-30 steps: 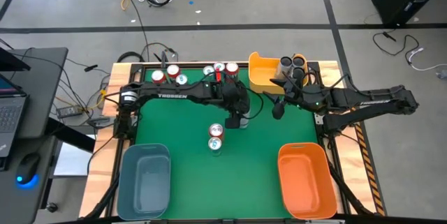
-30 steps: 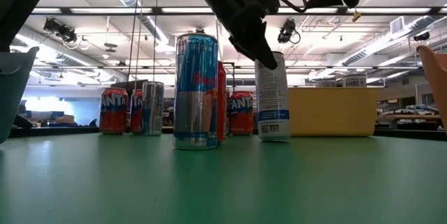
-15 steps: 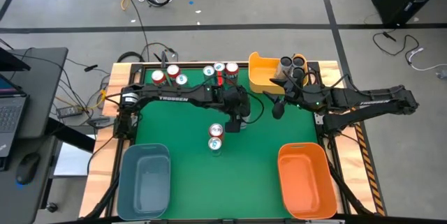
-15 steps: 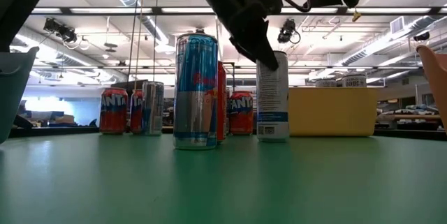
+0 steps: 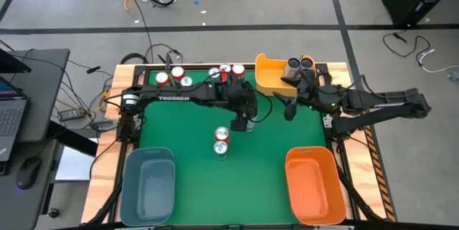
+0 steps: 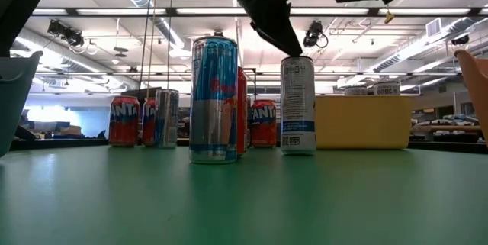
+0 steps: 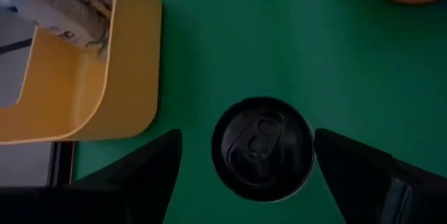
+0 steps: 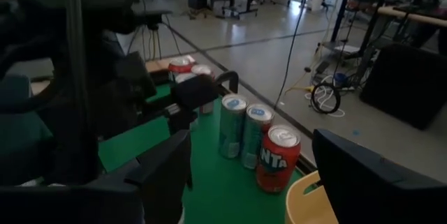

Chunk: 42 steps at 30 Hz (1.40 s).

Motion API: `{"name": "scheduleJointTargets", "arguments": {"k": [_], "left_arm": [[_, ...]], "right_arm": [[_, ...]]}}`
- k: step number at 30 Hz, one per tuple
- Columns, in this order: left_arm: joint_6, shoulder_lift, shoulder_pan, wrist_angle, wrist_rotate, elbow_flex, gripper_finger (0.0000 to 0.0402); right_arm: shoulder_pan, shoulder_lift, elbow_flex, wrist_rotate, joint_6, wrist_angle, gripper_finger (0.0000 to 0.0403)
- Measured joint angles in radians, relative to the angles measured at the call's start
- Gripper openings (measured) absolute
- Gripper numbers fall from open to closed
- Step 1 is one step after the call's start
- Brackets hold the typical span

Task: Sort soda cans
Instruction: Put the white-blue soda can into the yellow bin

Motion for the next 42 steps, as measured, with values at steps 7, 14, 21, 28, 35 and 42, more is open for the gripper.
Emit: {"name": "scheduleJointTargets", "arguments": {"k": [7,14,21,28,35,42], "left_arm": [[0.004,-0.009,0.003,0.007,0.005,-0.003,0.0326],[0.055,-0.042,0.003,0.078,0.098,-0.025,0.0326],[0.057,-0.131,0.025,0.279,0.164,-0.187,0.0325],[0.049,-0.341,0.039,0.550,0.174,-0.468,0.0325],[-0.015,-0.617,0.042,0.789,0.173,-0.796,0.0325],[-0.098,-0.848,0.042,0.998,0.172,-1.074,0.0325]], "right_arm": [[0.000,-0.031,0.000,-0.006,0.000,-0.021,0.0310],[0.011,-0.015,0.000,-0.070,-0.001,-0.023,0.0310],[0.038,-0.004,0.000,-0.074,-0.007,-0.011,0.0311],[0.041,0.094,-0.033,-0.132,0.003,0.092,0.0309],[0.042,0.256,-0.036,-0.132,0.078,0.178,0.0329],[0.042,0.405,-0.036,-0.127,0.156,0.217,0.0359]]}}
